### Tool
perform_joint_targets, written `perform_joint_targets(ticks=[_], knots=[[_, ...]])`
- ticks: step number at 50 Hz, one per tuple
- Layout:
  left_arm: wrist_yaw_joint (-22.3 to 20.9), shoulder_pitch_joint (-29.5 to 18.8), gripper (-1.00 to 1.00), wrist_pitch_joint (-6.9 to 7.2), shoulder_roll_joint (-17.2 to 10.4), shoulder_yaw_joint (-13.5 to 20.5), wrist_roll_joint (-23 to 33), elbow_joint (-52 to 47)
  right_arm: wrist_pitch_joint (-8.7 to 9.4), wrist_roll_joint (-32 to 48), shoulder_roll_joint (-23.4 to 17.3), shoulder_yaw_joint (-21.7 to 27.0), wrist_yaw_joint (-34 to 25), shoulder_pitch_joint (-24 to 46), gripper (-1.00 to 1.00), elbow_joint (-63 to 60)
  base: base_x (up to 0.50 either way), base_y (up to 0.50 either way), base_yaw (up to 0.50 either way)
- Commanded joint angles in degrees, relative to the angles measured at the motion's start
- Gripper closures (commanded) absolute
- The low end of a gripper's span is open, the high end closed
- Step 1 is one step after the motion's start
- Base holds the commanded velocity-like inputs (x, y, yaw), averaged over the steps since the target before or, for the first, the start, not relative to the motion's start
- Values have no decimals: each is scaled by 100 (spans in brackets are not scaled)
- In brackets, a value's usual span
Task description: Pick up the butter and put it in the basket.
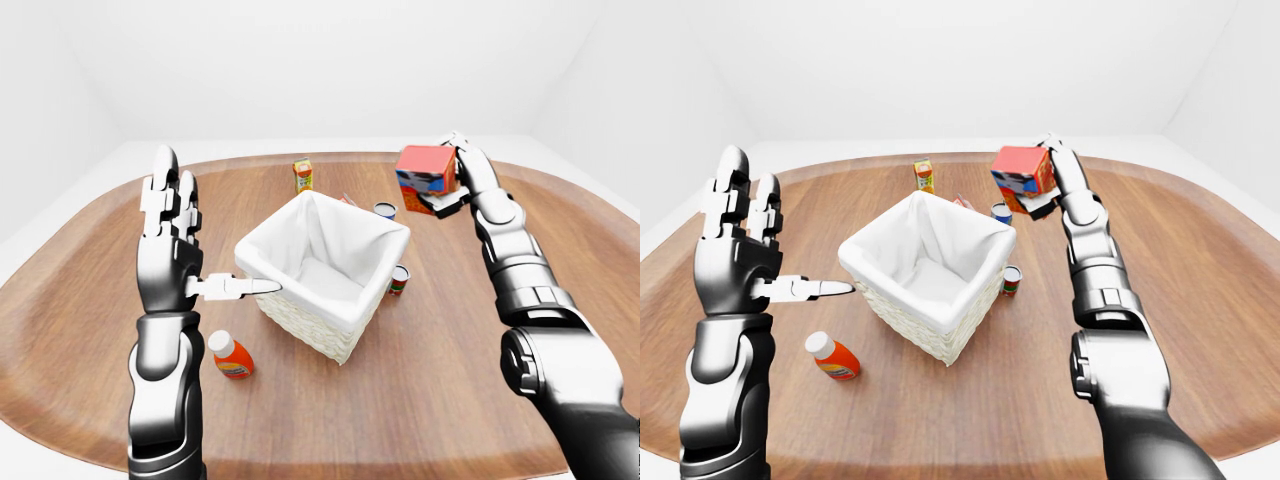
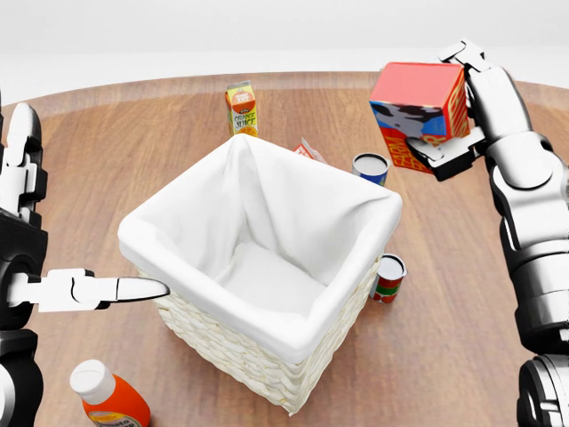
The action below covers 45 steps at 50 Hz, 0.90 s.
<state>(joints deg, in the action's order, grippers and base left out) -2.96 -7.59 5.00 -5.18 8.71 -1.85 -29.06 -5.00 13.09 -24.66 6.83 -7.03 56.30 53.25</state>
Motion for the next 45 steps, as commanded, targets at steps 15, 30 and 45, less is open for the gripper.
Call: perform_joint_targets(ticks=[15,30,45], knots=[[-4,-5,-100,0,-10,19,1,-34,0,-572,922,-109,-214,131,100,-1478,0,0,0],[-20,3,-100,0,-6,15,-8,-11,0,-698,1532,-331,-308,-160,100,-2129,0,0,0],[-16,27,-100,0,-4,20,-9,2,0,-771,1985,-516,-314,-460,100,-2393,0,0,0]])
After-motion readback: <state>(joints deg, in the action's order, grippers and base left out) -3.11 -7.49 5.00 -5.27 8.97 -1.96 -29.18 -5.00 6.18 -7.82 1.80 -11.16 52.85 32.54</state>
